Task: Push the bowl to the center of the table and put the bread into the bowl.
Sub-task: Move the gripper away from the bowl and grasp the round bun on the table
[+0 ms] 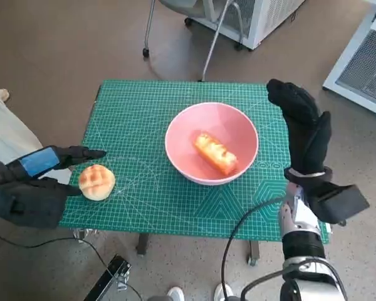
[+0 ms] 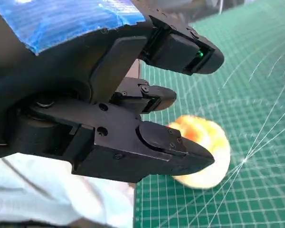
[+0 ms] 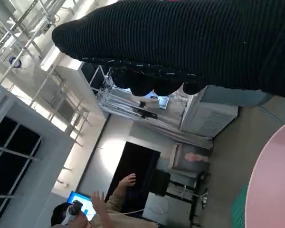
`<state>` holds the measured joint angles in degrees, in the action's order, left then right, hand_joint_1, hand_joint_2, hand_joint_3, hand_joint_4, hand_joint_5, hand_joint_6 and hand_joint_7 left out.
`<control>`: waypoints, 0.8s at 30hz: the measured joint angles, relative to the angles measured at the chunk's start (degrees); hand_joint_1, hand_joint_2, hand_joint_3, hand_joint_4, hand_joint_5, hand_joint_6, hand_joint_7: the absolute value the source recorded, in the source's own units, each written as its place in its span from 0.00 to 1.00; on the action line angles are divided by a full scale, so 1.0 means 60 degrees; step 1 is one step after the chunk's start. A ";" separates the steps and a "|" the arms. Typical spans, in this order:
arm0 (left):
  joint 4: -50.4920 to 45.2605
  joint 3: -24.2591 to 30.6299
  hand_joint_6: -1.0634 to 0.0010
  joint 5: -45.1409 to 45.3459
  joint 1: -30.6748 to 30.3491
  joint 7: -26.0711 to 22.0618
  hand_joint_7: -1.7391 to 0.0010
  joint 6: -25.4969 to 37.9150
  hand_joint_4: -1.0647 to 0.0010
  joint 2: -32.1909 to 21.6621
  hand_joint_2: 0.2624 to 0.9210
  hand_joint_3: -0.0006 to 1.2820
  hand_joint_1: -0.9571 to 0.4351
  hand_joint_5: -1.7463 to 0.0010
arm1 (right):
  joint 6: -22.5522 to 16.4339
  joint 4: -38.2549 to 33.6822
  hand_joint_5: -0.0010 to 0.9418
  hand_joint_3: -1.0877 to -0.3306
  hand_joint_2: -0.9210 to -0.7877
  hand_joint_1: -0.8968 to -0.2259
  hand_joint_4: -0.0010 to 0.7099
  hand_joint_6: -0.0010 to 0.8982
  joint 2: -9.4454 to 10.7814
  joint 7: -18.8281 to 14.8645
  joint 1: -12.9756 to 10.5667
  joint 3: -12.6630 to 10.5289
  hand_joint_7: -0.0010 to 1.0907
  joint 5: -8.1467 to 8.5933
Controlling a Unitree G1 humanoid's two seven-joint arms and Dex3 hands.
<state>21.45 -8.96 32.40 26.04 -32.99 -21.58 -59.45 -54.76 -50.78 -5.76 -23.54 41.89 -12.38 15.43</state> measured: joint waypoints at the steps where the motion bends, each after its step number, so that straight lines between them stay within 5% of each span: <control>1: 0.0103 -0.0109 0.59 0.0174 0.0060 0.0074 1.00 0.0006 0.73 0.0058 0.92 0.00 0.74 1.00 | 0.0003 0.0013 0.00 0.37 0.00 0.52 0.54 0.04 -0.0004 0.0005 -0.0004 0.0000 0.74 -0.0003; 16: 0.1110 -0.1761 0.71 0.2275 0.0686 0.0617 1.00 0.0474 0.83 0.0720 0.91 0.00 0.78 1.00 | 0.0053 0.0152 0.00 0.37 0.00 0.52 0.54 0.05 -0.0140 0.0056 -0.0064 -0.0001 0.73 -0.0019; 18: 0.1373 -0.1963 0.68 0.2510 0.0889 0.0716 0.99 0.0577 0.82 0.0895 0.92 0.00 0.78 0.99 | 0.0060 0.0155 0.00 0.38 0.00 0.52 0.54 0.05 -0.0142 0.0060 -0.0063 -0.0001 0.73 -0.0019; 22: 0.2025 -0.2320 0.43 0.2794 0.1260 0.1064 0.94 0.0663 0.56 0.1259 0.98 0.04 0.76 0.95 | 0.0076 0.0162 0.00 0.38 0.00 0.52 0.54 0.05 -0.0134 0.0063 -0.0065 0.0003 0.73 -0.0018; 24: 0.2365 -0.2453 0.47 0.2846 0.1437 0.1453 0.58 0.0497 0.44 0.1378 0.99 0.10 0.60 0.92 | 0.0081 0.0162 0.00 0.38 0.00 0.53 0.54 0.05 -0.0143 0.0062 -0.0073 -0.0004 0.72 -0.0013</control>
<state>35.63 -23.68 49.48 34.66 -24.28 -18.60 -51.18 -54.27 -49.81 -6.62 -23.17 41.45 -12.40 15.36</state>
